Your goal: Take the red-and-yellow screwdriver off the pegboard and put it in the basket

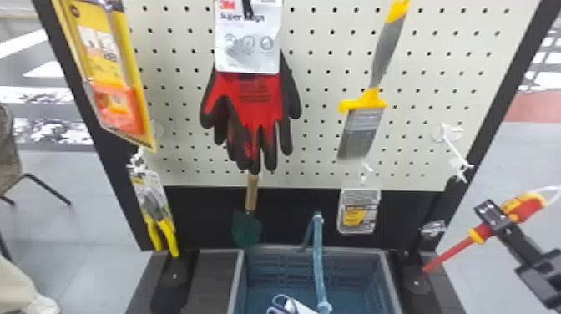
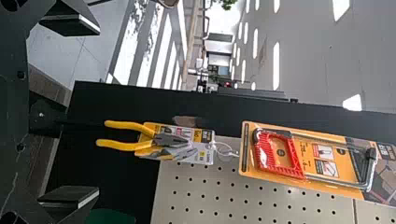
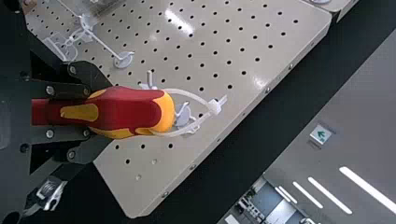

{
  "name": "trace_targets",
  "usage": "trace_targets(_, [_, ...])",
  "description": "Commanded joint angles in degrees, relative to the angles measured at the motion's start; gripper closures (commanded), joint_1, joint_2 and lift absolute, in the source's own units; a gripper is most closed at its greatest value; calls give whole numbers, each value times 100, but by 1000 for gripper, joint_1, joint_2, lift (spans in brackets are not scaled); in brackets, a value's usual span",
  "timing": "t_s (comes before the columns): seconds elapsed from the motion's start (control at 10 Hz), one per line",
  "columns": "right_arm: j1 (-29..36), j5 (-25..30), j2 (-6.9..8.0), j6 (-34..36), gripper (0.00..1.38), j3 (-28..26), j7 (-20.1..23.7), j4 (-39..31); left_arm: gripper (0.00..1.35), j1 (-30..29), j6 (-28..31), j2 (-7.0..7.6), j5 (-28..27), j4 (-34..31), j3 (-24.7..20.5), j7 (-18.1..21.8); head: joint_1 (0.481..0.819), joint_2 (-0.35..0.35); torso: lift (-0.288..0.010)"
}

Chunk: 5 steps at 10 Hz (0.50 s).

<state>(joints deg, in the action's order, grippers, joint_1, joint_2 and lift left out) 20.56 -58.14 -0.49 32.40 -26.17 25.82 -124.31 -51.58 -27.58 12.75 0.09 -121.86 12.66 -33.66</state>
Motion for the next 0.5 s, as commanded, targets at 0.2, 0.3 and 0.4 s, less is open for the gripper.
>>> trace_targets(0.2, [76, -233, 54, -454, 1139, 490, -7, 569, 99, 12, -19, 0, 0, 0, -18, 0, 549, 0, -100])
trace_targets(0.3, [137, -303, 54, -656, 1139, 631, -51, 653, 99, 0, -19, 0, 0, -28, -18, 0, 549, 0, -100])
trace_targets(0.4, [236, -321, 54, -832, 1141, 719, -112, 653, 99, 0, -28, 0, 0, -28, -26, 0, 549, 0, -100])
